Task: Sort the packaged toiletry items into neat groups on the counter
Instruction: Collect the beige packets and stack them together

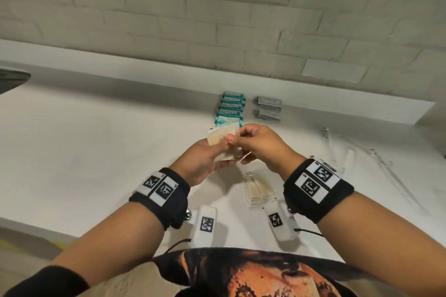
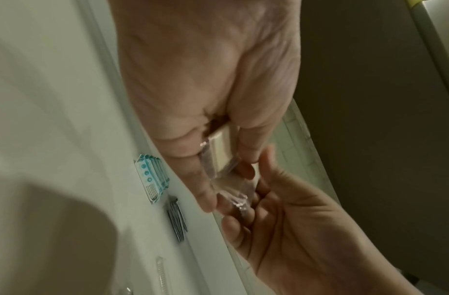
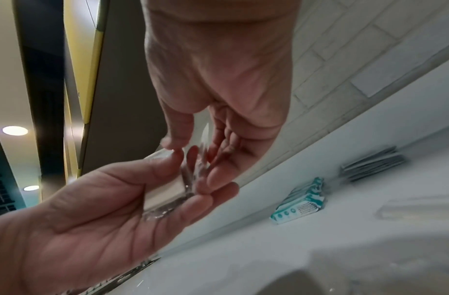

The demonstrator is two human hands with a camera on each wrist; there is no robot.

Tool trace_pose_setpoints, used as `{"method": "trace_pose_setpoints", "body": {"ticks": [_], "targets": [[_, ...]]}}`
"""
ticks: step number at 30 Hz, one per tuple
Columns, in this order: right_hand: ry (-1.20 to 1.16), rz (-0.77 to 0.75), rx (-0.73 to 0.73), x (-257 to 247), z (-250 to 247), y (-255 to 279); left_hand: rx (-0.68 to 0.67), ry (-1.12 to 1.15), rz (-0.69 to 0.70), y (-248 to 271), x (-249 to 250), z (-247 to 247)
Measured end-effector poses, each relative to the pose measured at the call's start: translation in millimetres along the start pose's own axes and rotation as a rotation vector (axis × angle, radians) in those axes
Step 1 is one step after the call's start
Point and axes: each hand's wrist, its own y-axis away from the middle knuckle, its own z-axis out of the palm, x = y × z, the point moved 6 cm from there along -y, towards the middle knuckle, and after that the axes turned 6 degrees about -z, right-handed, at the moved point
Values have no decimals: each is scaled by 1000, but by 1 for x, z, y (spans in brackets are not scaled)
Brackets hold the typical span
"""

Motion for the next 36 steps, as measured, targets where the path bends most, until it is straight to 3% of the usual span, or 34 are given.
{"method": "trace_pose_setpoints", "body": {"ticks": [7, 15, 18, 21, 24, 30, 33, 36], "targets": [[-13, 29, 59, 4, -14, 1, 152, 34, 61, -3, 6, -16], [185, -65, 61, -16, -27, 1, 193, -177, 91, -3, 8, -11], [427, -80, -8, -26, -34, -3, 133, -177, 56, -3, 8, -4], [809, -63, 58, -27, -52, -10, 117, -39, -2, -1, 4, -5], [805, 11, 34, -10, -62, -11, 96, 99, -57, 1, 1, -10], [941, 136, -169, 53, -45, -5, 61, 249, -179, 1, -5, -15], [887, 138, -80, 58, -49, -6, 40, 245, -208, -1, -9, -17], [625, 23, 71, 32, -49, -6, 12, 230, -214, 1, -10, -11]]}}
